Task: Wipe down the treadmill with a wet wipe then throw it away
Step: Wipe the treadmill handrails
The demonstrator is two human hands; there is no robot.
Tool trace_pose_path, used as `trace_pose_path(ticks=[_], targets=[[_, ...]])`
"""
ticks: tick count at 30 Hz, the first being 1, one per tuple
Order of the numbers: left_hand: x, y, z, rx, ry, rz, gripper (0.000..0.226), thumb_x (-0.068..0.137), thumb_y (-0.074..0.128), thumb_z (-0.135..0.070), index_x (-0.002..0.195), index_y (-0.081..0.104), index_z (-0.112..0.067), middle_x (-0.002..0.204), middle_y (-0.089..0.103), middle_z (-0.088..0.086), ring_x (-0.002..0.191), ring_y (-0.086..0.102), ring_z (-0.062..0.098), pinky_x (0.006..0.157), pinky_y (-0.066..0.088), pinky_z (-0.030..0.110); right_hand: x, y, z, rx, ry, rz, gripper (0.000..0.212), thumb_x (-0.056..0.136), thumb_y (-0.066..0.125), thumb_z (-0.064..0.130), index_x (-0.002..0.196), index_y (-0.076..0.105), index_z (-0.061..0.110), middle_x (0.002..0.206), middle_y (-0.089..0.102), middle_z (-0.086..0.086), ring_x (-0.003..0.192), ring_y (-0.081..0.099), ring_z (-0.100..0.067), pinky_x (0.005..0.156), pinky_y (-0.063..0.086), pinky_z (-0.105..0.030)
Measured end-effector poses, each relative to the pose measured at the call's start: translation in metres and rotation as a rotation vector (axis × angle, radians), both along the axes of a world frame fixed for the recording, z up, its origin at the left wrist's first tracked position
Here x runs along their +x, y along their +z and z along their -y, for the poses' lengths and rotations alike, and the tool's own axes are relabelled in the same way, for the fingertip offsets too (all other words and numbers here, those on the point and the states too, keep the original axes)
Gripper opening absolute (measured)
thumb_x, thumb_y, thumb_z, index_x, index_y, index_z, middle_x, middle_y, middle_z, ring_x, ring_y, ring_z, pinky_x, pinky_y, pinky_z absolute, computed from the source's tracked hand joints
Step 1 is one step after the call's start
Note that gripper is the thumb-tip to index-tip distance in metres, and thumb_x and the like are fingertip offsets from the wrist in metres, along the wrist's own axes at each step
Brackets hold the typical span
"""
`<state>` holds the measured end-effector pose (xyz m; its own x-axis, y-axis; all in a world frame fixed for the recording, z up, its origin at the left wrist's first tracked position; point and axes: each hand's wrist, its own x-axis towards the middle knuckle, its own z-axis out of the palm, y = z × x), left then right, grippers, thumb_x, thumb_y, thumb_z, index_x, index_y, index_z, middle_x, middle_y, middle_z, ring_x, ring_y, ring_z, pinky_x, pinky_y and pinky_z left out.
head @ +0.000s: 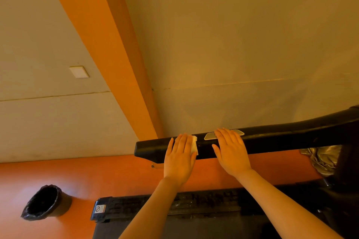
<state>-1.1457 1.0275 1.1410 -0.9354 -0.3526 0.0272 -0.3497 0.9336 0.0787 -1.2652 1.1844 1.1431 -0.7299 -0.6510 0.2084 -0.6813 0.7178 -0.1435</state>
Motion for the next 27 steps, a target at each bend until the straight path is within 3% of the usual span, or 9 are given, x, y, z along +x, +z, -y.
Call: trace_pose_path(ticks=[5, 15, 17, 22, 27], targets=[[-0.015, 0.011, 0.004, 0.02, 0.003, 0.012, 0.052, 0.104, 0.029, -0.043, 0.149, 0.035, -0.019, 0.152, 0.04, 0.003, 0.143, 0.032, 0.021, 0.12, 0.013, 0.039, 0.001, 0.001, -0.002, 0.03, 0.028, -0.021, 0.061, 0.096, 0.03, 0.049, 0.129, 0.06, 0.008, 0.13, 0.061, -0.011, 0.122, 0.057, -0.028, 0.103, 0.043, -0.043], [0.005, 0.003, 0.001, 0.036, 0.012, -0.047, 0.056, 0.099, 0.023, -0.043, 0.137, 0.054, -0.015, 0.138, 0.057, 0.005, 0.13, 0.051, 0.024, 0.11, 0.033, 0.041, 0.005, 0.0, -0.003, 0.059, 0.094, -0.005, 0.067, 0.101, 0.017, 0.049, 0.13, 0.061, 0.008, 0.13, 0.062, -0.011, 0.122, 0.058, -0.028, 0.103, 0.043, -0.04], [0.002, 0.002, 0.001, 0.022, 0.014, -0.062, 0.056, 0.1, 0.022, -0.043, 0.136, 0.055, -0.016, 0.138, 0.057, 0.005, 0.13, 0.052, 0.024, 0.109, 0.031, 0.041, 0.005, -0.001, -0.003, 0.054, 0.105, -0.019, 0.061, 0.098, 0.025, 0.047, 0.129, 0.062, 0.008, 0.129, 0.062, -0.011, 0.122, 0.058, -0.028, 0.103, 0.043, -0.041], [-0.021, 0.011, 0.008, 0.031, 0.008, -0.033, 0.048, 0.104, 0.026, -0.042, 0.143, 0.043, -0.022, 0.144, 0.05, 0.001, 0.137, 0.041, 0.02, 0.119, 0.015, 0.039, 0.006, 0.001, 0.0, 0.027, 0.114, -0.029, 0.06, 0.1, 0.023, 0.046, 0.126, 0.064, 0.01, 0.127, 0.064, -0.01, 0.119, 0.06, -0.027, 0.102, 0.044, -0.042], [-0.02, 0.009, 0.01, 0.022, -0.013, -0.034, 0.047, 0.104, 0.026, -0.04, 0.144, 0.041, -0.023, 0.142, 0.05, -0.001, 0.136, 0.042, 0.018, 0.12, 0.016, 0.039, 0.008, -0.004, 0.0, -0.023, 0.103, -0.024, 0.054, 0.097, 0.032, 0.043, 0.128, 0.062, 0.009, 0.129, 0.062, -0.011, 0.122, 0.057, -0.028, 0.104, 0.043, -0.043]])
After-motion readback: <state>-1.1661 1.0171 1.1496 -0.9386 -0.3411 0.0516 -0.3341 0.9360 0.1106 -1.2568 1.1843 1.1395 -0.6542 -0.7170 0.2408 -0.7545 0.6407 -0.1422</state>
